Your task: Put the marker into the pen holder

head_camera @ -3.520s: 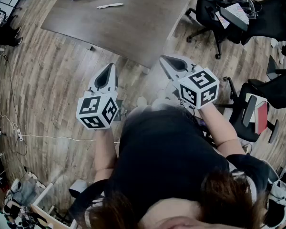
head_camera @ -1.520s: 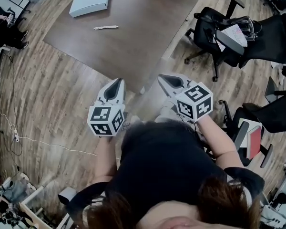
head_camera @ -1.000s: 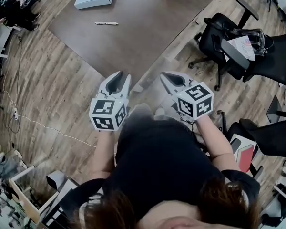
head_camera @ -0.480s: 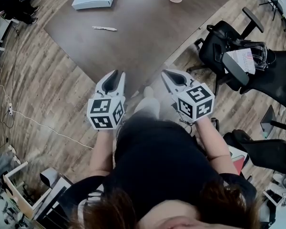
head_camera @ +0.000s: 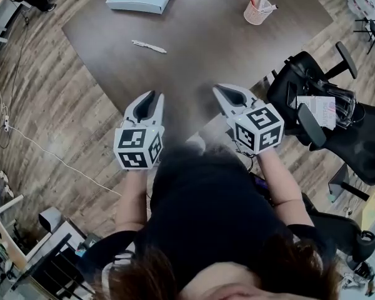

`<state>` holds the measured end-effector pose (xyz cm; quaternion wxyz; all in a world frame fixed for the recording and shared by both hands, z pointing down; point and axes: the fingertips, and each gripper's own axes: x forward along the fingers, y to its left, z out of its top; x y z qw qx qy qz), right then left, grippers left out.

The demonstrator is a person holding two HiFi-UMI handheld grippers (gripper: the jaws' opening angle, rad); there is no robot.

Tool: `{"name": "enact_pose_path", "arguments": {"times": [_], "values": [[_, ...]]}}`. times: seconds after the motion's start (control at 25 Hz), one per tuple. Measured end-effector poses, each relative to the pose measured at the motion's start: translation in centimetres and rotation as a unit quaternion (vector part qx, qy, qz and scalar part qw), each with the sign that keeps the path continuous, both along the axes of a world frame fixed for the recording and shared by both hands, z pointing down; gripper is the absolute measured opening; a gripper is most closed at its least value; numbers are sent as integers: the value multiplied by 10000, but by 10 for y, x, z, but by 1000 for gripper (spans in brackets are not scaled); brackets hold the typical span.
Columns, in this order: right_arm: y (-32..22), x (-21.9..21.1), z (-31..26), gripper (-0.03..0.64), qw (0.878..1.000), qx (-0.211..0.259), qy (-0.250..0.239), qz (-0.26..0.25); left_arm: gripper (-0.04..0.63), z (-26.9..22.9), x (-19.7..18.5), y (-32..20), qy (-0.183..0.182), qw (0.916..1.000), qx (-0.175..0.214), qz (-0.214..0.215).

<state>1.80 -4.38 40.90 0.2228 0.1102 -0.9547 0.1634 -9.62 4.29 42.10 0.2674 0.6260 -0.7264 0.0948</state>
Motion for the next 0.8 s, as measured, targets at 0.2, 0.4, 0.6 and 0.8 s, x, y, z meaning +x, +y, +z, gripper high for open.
{"name": "enact_pose_path", "arguments": {"times": [0.2,0.4,0.6,0.8], "values": [[-17,-32,1,18,9994,27,34,-351,97,5,-25,0,28,9991,-50,-417],[-34,-65,-1,34,9966,244,13,-790,97,8,-42,13,78,9946,-121,-1027],[-41,-98,2,68,9874,423,123,-1519,97,5,-59,27,70,9832,-161,-1815],[-52,-127,2,92,9775,549,125,-2032,97,3,-60,36,121,9688,-199,-2468]]}}
